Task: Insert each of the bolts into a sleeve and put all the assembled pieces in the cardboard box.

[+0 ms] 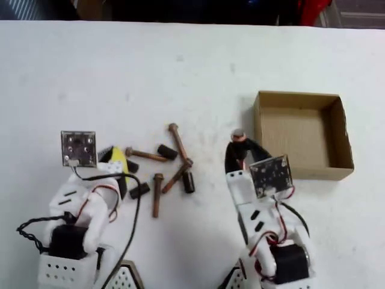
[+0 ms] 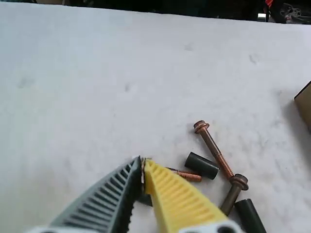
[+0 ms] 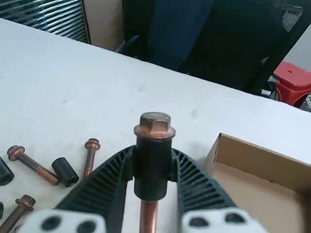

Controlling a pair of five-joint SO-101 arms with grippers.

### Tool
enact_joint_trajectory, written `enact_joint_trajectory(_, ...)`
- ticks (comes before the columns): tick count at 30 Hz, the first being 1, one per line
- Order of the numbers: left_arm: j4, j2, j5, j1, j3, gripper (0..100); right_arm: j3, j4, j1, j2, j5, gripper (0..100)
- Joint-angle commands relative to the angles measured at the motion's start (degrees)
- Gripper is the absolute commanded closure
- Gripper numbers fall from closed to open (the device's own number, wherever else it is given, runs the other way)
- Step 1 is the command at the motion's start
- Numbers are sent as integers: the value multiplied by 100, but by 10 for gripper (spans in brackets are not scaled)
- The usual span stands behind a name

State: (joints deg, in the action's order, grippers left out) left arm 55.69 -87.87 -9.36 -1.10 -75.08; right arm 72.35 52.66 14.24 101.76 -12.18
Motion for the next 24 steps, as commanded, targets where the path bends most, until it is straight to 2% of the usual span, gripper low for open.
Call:
enact_joint_trajectory(1,229,-75,53,40,290,973,-923,198,-57,-470,-255,982)
enact_joint_trajectory(5,492,-75,53,40,290,977,-1697,347,-101,-1719,-264,982)
enact_joint_trajectory(15,976,-163,62,48,281,977,-3930,338,-1613,-4734,-290,982)
enact_joint_trajectory(21,1415,-1675,211,48,62,978,-4721,347,-1956,-6264,-703,982)
enact_joint_trajectory(24,1389,-1701,387,119,-35,979,-4941,347,-2035,-6897,-730,982)
